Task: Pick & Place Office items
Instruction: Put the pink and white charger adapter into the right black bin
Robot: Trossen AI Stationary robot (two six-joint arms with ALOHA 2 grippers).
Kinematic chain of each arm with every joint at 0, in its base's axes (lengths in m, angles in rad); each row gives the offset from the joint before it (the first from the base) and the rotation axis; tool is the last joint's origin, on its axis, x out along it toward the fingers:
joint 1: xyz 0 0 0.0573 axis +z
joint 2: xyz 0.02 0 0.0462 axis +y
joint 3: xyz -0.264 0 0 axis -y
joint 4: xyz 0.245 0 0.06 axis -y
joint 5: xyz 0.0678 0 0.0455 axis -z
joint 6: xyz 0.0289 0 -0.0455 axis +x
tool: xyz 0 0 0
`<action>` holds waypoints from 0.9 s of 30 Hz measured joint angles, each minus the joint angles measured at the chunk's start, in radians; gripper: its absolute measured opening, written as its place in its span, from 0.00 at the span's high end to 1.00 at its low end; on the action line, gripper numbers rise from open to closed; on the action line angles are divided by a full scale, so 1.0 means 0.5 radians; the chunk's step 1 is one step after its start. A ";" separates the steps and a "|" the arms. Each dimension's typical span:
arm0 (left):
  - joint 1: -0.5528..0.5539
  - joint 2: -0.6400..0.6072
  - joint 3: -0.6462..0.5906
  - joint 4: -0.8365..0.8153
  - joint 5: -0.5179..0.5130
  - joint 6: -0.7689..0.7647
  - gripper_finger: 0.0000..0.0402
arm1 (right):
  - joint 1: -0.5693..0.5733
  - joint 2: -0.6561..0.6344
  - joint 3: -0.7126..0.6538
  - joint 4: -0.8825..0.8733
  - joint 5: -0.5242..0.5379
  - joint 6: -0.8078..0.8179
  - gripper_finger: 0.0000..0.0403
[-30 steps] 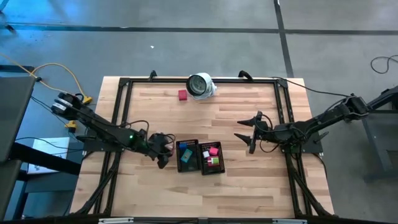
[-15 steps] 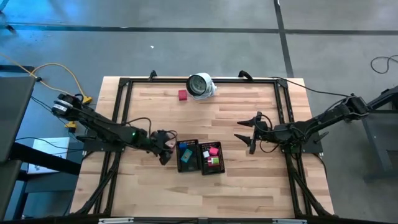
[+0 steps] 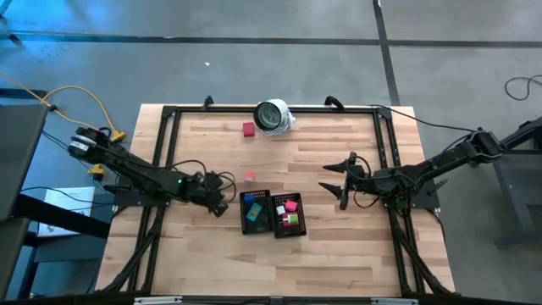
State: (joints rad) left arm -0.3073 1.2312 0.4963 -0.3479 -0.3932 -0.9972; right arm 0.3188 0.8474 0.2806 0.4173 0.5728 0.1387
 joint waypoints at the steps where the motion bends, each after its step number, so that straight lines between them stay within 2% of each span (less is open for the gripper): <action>1: 0.002 -0.010 -0.002 -0.007 -0.015 0.024 0.71 | 0.001 0.000 0.000 0.002 0.000 0.000 0.35; 9: 0.010 -0.180 0.096 0.015 -0.247 0.288 0.71 | -0.002 0.000 0.000 0.015 0.001 0.000 0.35; 13: 0.120 -0.220 0.213 0.026 -0.290 0.541 0.71 | -0.088 0.048 0.000 0.086 -0.023 0.097 0.35; 17: 0.284 -0.205 0.344 0.032 -0.276 0.859 0.71 | -0.244 0.148 0.000 0.106 -0.214 0.184 0.35; 21: 0.463 -0.204 0.392 0.118 -0.149 1.054 0.71 | -0.416 0.326 0.015 0.264 -0.449 0.209 0.35; 24: 0.561 -0.204 0.393 0.244 -0.032 1.158 0.71 | -0.552 0.500 0.132 0.285 -0.629 0.236 0.35; 27: 0.611 -0.186 0.394 0.338 0.076 1.226 0.71 | -0.667 0.703 0.323 0.161 -0.819 0.242 0.35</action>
State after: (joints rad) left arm -0.0018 1.1381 0.6933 -0.1792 -0.3552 -0.3841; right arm -0.0149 1.1991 0.4419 0.4977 0.1633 0.2599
